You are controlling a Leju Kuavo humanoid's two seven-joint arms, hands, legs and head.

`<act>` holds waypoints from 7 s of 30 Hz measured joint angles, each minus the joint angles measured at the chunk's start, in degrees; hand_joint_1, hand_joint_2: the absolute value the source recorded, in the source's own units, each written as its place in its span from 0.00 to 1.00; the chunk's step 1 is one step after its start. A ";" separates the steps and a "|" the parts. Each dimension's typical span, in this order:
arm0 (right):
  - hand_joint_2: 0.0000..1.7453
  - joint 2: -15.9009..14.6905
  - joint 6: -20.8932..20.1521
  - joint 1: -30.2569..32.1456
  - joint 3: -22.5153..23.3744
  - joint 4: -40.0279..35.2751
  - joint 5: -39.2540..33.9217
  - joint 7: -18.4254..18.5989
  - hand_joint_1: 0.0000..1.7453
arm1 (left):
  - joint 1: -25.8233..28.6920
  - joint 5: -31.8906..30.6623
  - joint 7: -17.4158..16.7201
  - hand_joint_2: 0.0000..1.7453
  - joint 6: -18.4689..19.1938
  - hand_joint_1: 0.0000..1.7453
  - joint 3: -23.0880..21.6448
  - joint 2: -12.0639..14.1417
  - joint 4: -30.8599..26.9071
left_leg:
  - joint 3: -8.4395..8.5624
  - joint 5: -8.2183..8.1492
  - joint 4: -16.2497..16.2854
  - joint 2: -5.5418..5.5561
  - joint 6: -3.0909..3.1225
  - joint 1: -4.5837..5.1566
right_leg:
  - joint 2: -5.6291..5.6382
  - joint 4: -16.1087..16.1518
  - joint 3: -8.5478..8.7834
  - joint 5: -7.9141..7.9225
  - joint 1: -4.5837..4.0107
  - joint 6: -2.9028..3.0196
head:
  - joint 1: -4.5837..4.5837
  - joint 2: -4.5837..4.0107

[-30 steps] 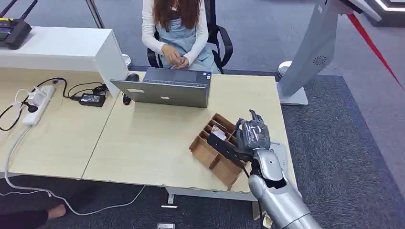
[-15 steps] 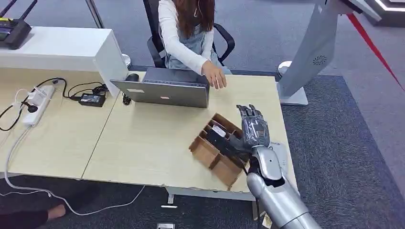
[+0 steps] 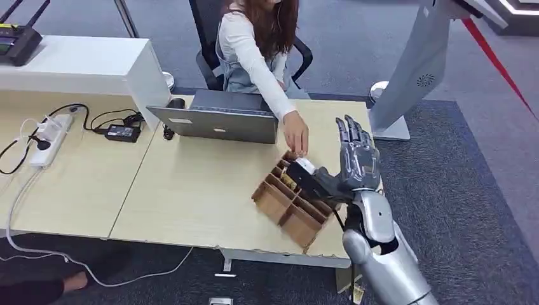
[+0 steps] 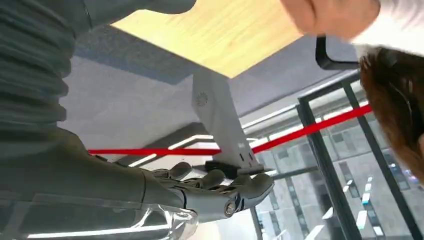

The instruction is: Pass the card to the sensor for recognition and then transmit it.

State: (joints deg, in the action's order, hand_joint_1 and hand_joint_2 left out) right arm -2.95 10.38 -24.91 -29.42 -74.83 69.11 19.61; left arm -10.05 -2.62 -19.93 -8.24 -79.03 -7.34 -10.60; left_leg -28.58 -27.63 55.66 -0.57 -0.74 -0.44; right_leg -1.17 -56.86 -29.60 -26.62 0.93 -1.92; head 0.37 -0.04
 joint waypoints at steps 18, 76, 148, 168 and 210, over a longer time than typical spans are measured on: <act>1.00 -3.35 -6.91 4.87 3.15 -14.06 3.00 1.53 0.00 | 0.03 0.20 -0.31 0.00 0.26 0.00 0.13 0.04 0.00 | 0.01 0.00 -0.01 -0.01 0.00 0.00 | 0.01 0.00 0.02 0.00 0.00 0.00 | 0.00 0.00; 1.00 1.00 -9.18 0.73 -5.68 -3.57 -0.44 -2.97 0.45 | 0.00 -1.20 0.63 0.00 -0.26 0.00 0.59 0.04 0.00 | -0.02 0.01 -0.02 0.02 0.00 -0.01 | -0.02 -0.01 0.03 0.00 -0.01 0.00 | 0.00 0.00; 1.00 5.46 -2.14 -9.61 -8.20 21.92 -3.91 -2.08 0.11 | -0.47 -5.14 1.46 0.00 1.38 0.00 0.24 -0.28 0.00 | 0.01 0.01 0.00 0.01 0.00 -0.01 | -0.01 -0.01 0.03 0.01 -0.01 0.00 | 0.00 0.00; 1.00 5.46 -2.58 -9.71 -7.96 21.48 -3.26 -2.01 0.12 | -0.54 -5.51 1.49 0.00 1.46 0.00 0.24 -0.33 0.00 | 0.01 0.01 0.00 0.01 0.00 -0.01 | -0.01 -0.01 0.03 0.01 -0.01 0.00 | 0.00 0.00; 1.00 -2.30 1.07 -8.63 1.53 28.28 3.74 -2.78 0.17 | -1.05 -8.17 0.83 0.00 2.21 0.00 -0.04 -0.79 0.00 | 0.02 0.02 0.04 0.01 0.00 -0.01 | 0.01 -0.02 0.04 0.03 -0.01 0.01 | -0.02 0.00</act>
State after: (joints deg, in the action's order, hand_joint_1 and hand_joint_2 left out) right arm -5.24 11.46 -33.54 -27.89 -46.55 72.85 16.83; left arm -11.10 -10.80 -19.10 -6.03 -79.08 -8.13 -10.60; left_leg -28.56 -27.62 55.69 -0.56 -0.74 -0.45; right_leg -1.16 -56.87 -29.56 -26.58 0.92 -1.92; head 0.35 -0.04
